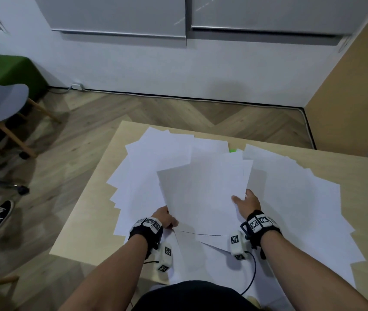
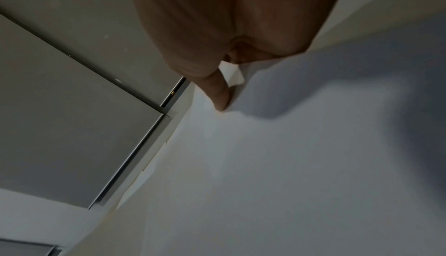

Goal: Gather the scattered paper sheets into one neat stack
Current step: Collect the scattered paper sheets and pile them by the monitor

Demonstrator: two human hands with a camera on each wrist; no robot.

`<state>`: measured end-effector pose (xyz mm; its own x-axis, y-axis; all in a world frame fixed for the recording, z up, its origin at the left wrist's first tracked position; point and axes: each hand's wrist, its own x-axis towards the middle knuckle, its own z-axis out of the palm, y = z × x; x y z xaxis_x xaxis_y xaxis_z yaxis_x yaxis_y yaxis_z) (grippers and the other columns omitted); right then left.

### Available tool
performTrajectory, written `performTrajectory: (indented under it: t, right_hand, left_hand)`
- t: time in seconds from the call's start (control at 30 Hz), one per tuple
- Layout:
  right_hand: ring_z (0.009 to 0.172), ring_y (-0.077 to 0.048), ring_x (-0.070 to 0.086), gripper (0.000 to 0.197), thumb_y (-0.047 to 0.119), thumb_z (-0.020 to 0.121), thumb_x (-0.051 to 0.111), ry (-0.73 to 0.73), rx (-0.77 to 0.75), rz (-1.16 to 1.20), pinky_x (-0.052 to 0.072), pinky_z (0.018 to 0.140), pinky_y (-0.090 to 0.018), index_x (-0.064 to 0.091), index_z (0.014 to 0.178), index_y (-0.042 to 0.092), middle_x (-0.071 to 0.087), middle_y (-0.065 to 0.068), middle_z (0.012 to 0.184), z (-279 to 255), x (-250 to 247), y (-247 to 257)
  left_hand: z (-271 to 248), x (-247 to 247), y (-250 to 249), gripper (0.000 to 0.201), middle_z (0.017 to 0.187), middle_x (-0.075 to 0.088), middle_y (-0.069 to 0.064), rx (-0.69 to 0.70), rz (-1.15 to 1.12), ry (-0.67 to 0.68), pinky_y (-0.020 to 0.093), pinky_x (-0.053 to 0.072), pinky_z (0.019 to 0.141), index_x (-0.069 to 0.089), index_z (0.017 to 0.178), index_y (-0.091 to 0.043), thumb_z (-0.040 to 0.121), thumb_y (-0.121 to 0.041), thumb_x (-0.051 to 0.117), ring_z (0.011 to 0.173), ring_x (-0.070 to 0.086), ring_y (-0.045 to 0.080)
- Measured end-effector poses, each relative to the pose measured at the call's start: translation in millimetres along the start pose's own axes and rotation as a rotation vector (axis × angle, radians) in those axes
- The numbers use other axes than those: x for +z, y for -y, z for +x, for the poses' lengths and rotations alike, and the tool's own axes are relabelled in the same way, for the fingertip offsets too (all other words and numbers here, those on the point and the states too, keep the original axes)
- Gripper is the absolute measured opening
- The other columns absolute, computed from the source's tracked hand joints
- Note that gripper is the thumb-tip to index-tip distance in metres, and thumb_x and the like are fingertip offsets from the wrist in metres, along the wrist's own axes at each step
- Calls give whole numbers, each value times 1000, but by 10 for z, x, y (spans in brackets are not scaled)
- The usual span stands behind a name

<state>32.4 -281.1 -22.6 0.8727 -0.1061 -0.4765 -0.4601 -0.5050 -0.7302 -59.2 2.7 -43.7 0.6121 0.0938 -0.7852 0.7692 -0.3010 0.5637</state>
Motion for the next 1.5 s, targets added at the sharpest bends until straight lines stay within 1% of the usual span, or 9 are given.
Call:
performTrajectory:
  t: [0.13,0.37,0.5,0.7,0.8,0.9,1.0,1.2,1.5]
  right_hand:
    - [132,-28,45,54,20,95,56,61,50,-60,34,109,-35,38,144,7,45,-9,146,55,-98,-21]
    - [102,-21,59,29,9,90,63,222,13,-8,44,88,-27,58,118,12,64,-8,119,8,-68,46]
    - [104,-22,57,44,6,87,58,286,5,-116,43,87,-26,49,131,11,61,-7,120,-89,181,102]
    - [110,-19,54,72,7,81,65,276,18,-105,44,93,-25,34,145,20,54,-1,134,-127,460,205]
    - [129,-25,49,87,16,75,80,167,84,57,47,98,-27,33,148,18,44,-7,148,-118,368,202]
    - [139,-24,37,97,7,77,80,179,134,421,43,91,-23,22,153,16,33,-6,155,-116,134,366]
    - [122,-21,52,97,11,68,82,320,105,496,35,102,-36,31,150,21,59,-1,130,-85,-64,601]
    - [101,-24,63,67,4,66,76,350,-109,700,48,74,-30,57,129,15,73,-3,102,-179,-299,1136]
    - [83,-13,69,51,-8,75,76,-165,-579,635,56,78,-27,48,104,22,72,-1,94,-386,-465,1351]
  left_hand:
    - [-117,-11,-124,15,92,68,15,3,-209,-174,35,55,78,59,104,-13,93,-8,50,80,64,27]
    - [-87,28,-148,9,111,52,9,-56,-130,-281,34,40,84,51,94,-11,98,-16,45,93,45,22]
    - [-26,123,-89,76,131,60,18,-97,-244,-272,41,44,102,64,122,-10,82,-73,53,115,59,35]
    - [-239,232,-257,59,128,51,8,57,-303,-354,24,36,85,41,143,-6,87,-10,62,103,50,19]
    - [-343,110,-474,43,121,64,8,216,-456,-244,37,51,85,63,116,-20,74,-10,67,95,62,28]
    - [-456,-111,-758,31,82,74,7,409,-449,-129,34,54,69,70,95,-16,72,3,62,76,66,27]
    - [-618,-321,-1103,25,80,75,0,548,-323,-61,30,55,73,69,90,-14,69,0,69,76,68,18]
    - [-811,-474,-1610,27,84,76,0,686,-340,-52,31,54,75,71,91,-12,73,7,65,78,71,18]
    - [-832,-489,-1723,36,92,73,7,767,-653,-218,40,53,85,70,96,-10,61,-3,69,87,68,28]
